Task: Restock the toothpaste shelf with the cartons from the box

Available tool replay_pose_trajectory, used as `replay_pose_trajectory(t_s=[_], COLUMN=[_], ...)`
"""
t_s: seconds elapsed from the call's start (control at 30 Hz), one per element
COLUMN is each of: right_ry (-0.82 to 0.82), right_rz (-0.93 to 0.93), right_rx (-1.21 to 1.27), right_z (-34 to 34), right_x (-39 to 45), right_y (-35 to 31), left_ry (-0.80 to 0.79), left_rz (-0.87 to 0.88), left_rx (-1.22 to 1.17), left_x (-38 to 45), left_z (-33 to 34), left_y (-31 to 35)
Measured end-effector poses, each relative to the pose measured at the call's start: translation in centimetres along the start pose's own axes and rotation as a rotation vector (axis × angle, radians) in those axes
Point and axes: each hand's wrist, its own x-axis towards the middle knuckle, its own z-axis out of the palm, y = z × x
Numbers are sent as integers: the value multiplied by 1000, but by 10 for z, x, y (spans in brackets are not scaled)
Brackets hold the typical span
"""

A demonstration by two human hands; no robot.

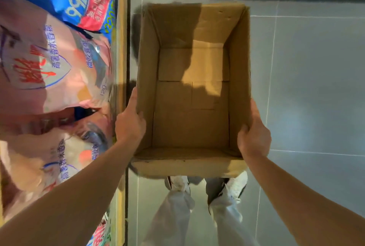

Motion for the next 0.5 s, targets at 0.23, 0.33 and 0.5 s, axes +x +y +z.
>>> replay_pose_trajectory(t_s=[0.23, 0.33, 0.5], right_ry=[-8, -159, -235], right_rz=[-39, 0, -71], right_rx=[34, 3, -86], right_z=[41, 38, 13], right_x=[37, 39, 7], right_y=[-16, -27, -54], left_ry=[-116, -181, -266], left_rz=[-27, -36, -22], left_rx=[-114, -153, -109], left_x=[57, 58, 26], left_z=[31, 28, -1], left_y=[-13, -12, -2])
